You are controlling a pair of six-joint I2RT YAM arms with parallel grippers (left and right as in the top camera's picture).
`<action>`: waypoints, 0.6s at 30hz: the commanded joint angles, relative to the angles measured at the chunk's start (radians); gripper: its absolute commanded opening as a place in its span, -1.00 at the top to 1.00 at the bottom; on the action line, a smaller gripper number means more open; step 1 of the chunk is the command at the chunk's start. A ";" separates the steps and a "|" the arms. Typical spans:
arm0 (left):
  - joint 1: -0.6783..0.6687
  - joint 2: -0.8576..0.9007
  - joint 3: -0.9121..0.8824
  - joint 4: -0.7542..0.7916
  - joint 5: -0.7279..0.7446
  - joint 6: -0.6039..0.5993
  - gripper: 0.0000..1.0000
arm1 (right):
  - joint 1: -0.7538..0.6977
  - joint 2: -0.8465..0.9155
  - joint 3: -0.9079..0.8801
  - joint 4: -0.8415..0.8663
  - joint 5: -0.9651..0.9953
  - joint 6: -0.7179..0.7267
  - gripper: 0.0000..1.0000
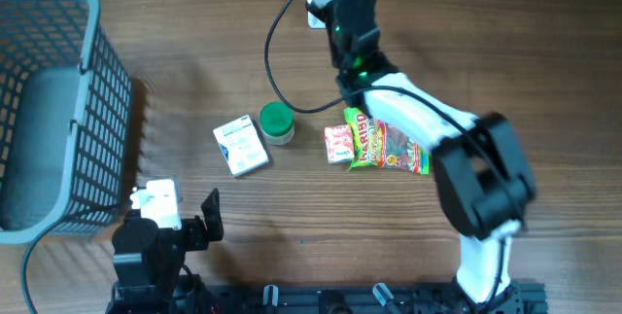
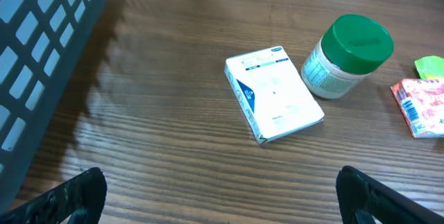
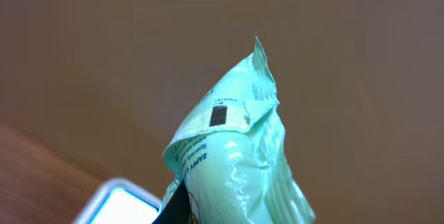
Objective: Scan the item barcode
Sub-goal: 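Carry the pouch up to the white scanner and hold it there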
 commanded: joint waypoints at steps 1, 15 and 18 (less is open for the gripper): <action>0.005 -0.003 -0.006 0.003 0.011 0.005 -1.00 | -0.017 0.151 0.097 0.025 0.081 -0.197 0.91; 0.005 -0.003 -0.006 0.003 0.011 0.005 -1.00 | -0.023 0.317 0.325 -0.233 -0.020 -0.076 0.92; 0.005 -0.003 -0.006 0.003 0.011 0.005 -1.00 | -0.019 0.263 0.325 -0.297 0.009 -0.014 0.92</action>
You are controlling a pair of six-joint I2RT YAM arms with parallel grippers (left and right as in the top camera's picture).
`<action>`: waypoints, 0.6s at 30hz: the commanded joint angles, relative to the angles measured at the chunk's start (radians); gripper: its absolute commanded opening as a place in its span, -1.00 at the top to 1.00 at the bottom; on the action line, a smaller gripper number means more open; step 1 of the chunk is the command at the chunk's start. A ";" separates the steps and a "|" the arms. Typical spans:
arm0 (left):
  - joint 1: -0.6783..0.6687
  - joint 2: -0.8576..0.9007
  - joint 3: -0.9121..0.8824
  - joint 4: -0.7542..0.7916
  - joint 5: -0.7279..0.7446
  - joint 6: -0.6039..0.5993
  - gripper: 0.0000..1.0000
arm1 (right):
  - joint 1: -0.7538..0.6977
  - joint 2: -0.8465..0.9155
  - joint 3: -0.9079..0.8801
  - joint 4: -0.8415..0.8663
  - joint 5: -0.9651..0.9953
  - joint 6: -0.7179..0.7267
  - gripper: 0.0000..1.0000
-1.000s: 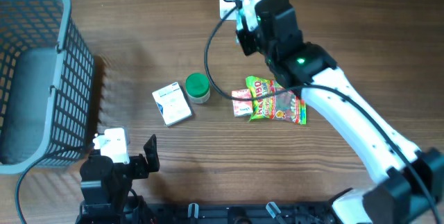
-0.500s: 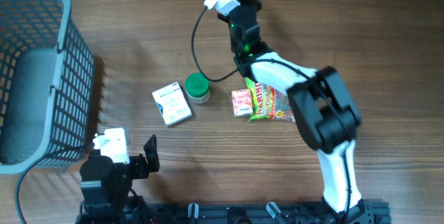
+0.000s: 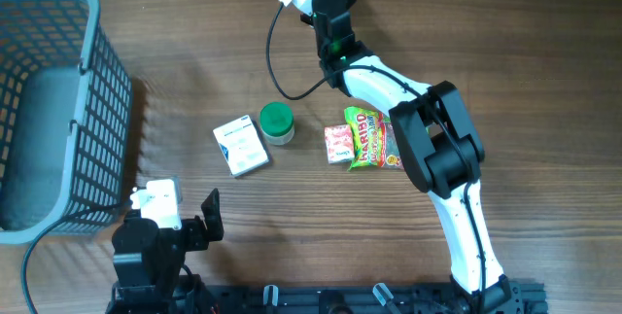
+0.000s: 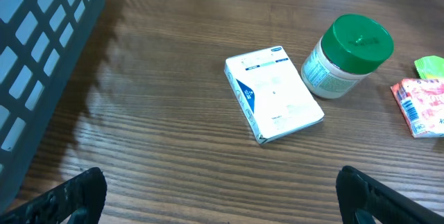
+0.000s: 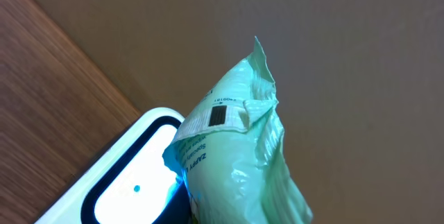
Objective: Scan the item barcode
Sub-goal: 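Carry the pouch up to the white scanner and hold it there, then move the pouch to the table's right edge and release it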
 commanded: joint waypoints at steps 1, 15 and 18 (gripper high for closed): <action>0.005 -0.003 -0.006 0.002 0.011 0.005 -1.00 | 0.008 -0.068 0.015 -0.055 0.047 0.111 0.92; 0.005 -0.003 -0.006 0.002 0.011 0.005 -1.00 | -0.478 -0.429 -0.005 -1.196 0.407 0.829 0.91; 0.005 -0.003 -0.006 0.002 0.011 0.005 -1.00 | -0.661 -0.414 -0.034 -1.250 0.309 1.018 0.91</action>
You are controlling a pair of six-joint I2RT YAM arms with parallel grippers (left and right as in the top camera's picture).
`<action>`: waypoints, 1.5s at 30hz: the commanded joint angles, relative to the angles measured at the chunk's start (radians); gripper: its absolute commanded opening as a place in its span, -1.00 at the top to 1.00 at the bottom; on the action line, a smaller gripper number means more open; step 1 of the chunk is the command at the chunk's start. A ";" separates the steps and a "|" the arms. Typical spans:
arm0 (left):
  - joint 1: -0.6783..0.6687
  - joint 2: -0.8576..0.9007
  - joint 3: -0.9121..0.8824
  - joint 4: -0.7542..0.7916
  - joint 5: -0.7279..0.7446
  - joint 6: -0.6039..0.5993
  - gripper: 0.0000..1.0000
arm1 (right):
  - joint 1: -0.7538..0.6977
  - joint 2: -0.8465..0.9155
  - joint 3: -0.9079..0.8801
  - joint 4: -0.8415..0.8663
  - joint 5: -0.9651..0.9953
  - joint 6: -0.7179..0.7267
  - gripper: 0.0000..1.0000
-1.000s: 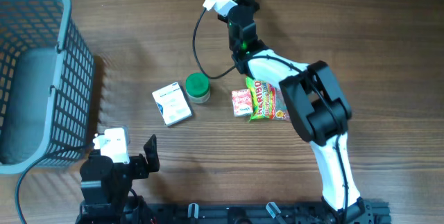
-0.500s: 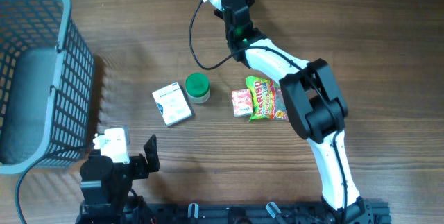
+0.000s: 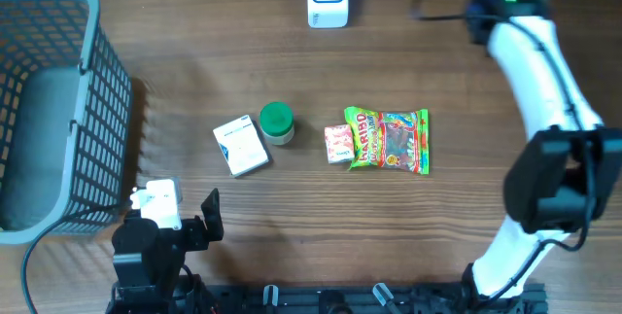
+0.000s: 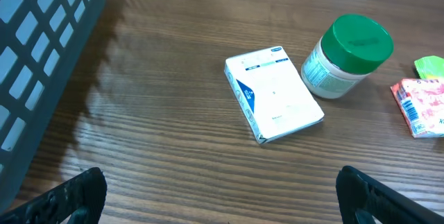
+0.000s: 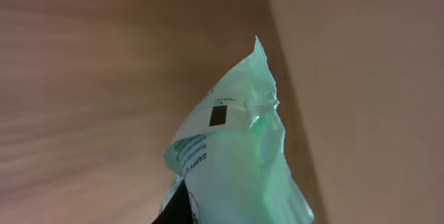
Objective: Scan the item barcode
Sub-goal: 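Move the pouch to the table's right edge and release it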
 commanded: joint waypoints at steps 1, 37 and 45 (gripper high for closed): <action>0.005 -0.003 -0.006 0.002 0.011 0.005 -1.00 | -0.151 0.021 -0.027 -0.021 -0.066 0.312 0.91; 0.005 -0.003 -0.006 0.003 0.011 0.005 -1.00 | 0.270 -0.366 -0.359 -0.112 -0.963 0.562 -0.99; 0.005 -0.003 -0.006 0.003 0.011 0.005 -1.00 | 0.328 -0.357 -0.470 -0.257 -0.999 0.736 -0.99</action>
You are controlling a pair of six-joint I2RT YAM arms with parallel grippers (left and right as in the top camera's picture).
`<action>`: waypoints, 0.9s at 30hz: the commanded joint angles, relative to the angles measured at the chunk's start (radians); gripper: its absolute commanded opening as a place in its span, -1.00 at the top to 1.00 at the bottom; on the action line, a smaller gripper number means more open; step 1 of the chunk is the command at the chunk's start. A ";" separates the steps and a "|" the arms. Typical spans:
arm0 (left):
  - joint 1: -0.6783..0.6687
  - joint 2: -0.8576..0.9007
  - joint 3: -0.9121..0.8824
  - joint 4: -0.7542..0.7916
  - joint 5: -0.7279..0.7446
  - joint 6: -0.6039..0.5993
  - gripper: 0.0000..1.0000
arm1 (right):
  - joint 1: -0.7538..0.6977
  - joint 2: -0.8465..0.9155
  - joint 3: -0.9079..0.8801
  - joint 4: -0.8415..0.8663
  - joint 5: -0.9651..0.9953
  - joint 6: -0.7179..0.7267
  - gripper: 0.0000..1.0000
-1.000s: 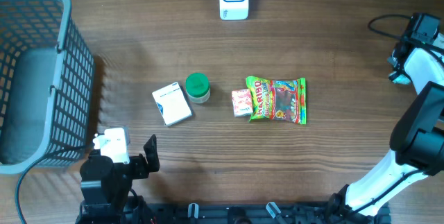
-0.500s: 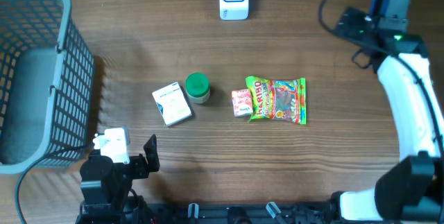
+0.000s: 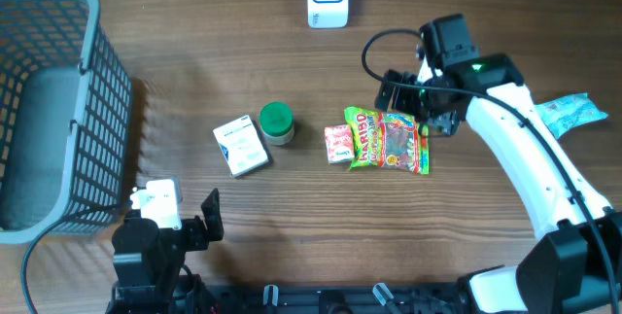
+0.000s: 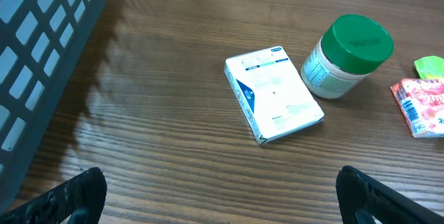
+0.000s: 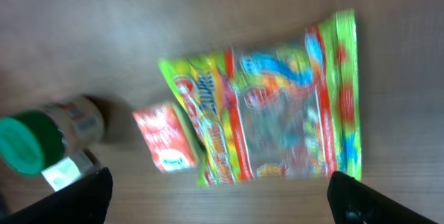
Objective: Scan the item barcode
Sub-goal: 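Move the pouch to the table's right edge and release it, then grasp the Haribo candy bag with the right gripper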
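Note:
The white barcode scanner stands at the table's far edge. A pale green packet (image 3: 570, 112) lies flat near the right edge, with no gripper on it. My right gripper (image 3: 413, 100) hovers open over the colourful gummy bag (image 3: 389, 142). In the right wrist view that gripper (image 5: 218, 200) has nothing between its fingers, and the gummy bag (image 5: 277, 123) and a red packet (image 5: 165, 137) lie below it. My left gripper (image 4: 222, 200) rests open at the near left, short of the white box (image 4: 274, 93).
A green-lidded jar (image 3: 277, 123) stands between the white box (image 3: 240, 147) and the red packet (image 3: 337, 144). A grey wire basket (image 3: 49, 100) fills the left side. The scanner's black cable (image 3: 374, 52) loops near the right arm.
My right gripper held the pale green packet at the far right of the table. Now the packet lies near the right edge, and the gripper is open over the gummy bag. The left arm is unmoved.
My right gripper held the pale green packet near the scanner, then right at the scanner's window with its barcode showing. Then it held the packet far off to the right. Now the packet lies on the table and the gripper is empty over the gummy bag.

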 commanded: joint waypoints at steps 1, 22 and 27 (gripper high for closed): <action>0.005 -0.003 -0.006 0.002 0.011 0.005 -1.00 | 0.011 0.022 -0.104 0.016 -0.048 0.097 -1.00; 0.005 -0.003 -0.006 0.002 0.011 0.005 -1.00 | 0.011 0.107 -0.272 0.254 -0.121 1.006 -0.99; 0.005 -0.003 -0.006 0.002 0.011 0.005 -1.00 | 0.014 0.259 -0.272 0.330 -0.130 1.019 -0.20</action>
